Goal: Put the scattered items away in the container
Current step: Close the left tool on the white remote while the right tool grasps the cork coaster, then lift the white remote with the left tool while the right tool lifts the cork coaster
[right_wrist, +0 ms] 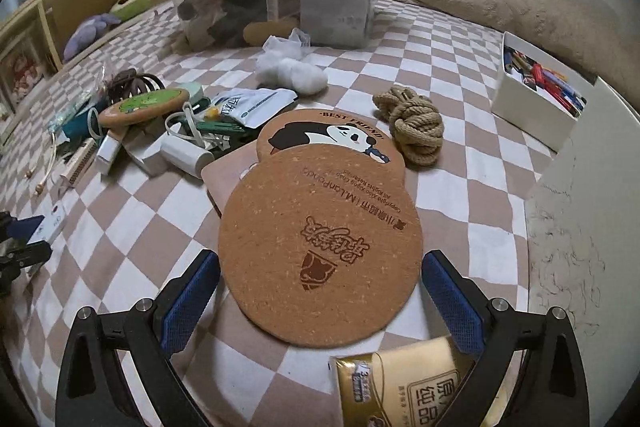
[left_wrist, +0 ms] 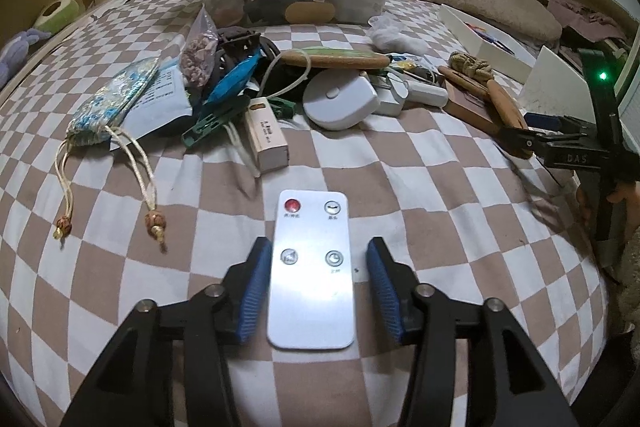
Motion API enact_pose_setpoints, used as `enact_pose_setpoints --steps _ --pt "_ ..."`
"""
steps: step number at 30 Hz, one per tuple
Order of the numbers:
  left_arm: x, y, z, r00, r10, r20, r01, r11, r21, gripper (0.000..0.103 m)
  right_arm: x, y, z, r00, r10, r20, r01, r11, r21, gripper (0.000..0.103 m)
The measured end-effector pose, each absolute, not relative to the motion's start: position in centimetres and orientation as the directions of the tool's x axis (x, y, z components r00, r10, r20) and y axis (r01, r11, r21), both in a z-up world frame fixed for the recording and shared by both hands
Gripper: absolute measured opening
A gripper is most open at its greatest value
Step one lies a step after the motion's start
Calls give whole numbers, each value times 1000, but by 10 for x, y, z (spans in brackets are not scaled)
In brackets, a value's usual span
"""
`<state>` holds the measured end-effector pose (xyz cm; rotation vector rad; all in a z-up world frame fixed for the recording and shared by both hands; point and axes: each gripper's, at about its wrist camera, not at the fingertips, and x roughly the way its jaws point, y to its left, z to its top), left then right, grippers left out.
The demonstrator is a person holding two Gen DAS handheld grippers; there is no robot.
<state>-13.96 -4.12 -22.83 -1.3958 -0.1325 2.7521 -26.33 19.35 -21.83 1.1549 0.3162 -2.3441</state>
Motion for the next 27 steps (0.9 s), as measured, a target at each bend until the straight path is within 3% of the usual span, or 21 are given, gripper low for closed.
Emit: enact_pose_setpoints --steps 13,19,27 --pt "-143 -42 -230 -591 88 -802 13 -993 -118 57 -279 195 -221 -477 -388 -789 499 -858 120 101" --pt "-146 -37 -233 -574 120 -810 -8 -990 -142 75 -280 199 -217 -480 -392 -785 474 -869 144 101" --pt "-144 -37 -233 -584 117 -803 4 -989 -147 75 -267 185 -200 -504 -395 -768 463 -875 146 101"
